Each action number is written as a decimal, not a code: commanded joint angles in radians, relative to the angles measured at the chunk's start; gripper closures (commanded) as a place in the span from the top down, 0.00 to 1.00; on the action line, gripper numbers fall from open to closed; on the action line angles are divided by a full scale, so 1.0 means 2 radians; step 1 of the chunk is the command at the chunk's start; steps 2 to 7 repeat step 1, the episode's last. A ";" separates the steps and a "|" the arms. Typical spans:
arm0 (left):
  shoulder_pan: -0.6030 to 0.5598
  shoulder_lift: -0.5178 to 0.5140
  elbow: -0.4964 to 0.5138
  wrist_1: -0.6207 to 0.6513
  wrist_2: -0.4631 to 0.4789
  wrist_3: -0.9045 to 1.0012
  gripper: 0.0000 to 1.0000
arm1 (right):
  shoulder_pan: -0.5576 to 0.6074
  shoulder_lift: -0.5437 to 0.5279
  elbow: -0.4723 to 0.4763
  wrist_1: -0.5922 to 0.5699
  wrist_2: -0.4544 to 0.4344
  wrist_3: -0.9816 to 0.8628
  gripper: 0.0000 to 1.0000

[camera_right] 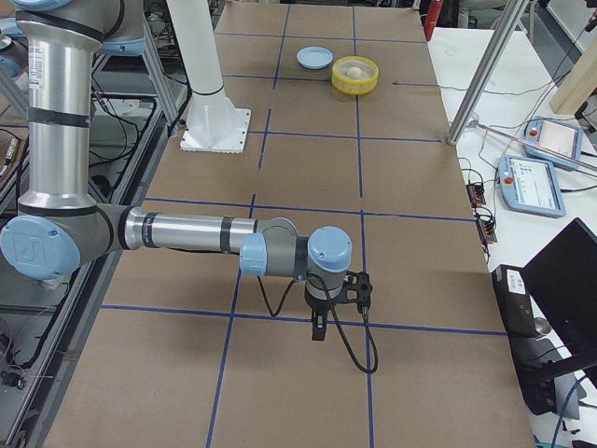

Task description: Place bun in steamer

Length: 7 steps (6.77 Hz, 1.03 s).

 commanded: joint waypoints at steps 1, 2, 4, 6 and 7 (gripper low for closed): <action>-0.005 -0.001 -0.001 -0.001 0.001 0.000 1.00 | 0.000 0.000 0.000 0.000 0.000 0.000 1.00; -0.005 -0.001 -0.001 -0.001 0.001 0.000 1.00 | 0.000 0.000 0.000 0.000 0.000 0.000 1.00; -0.005 -0.001 -0.001 -0.001 0.001 0.000 1.00 | 0.000 0.000 0.000 0.000 0.000 0.000 1.00; -0.005 -0.001 -0.001 -0.001 0.001 0.000 1.00 | 0.000 0.000 0.000 0.000 0.000 0.000 1.00; -0.005 -0.001 -0.001 -0.001 0.001 0.000 1.00 | 0.000 0.000 0.000 0.000 0.000 0.000 1.00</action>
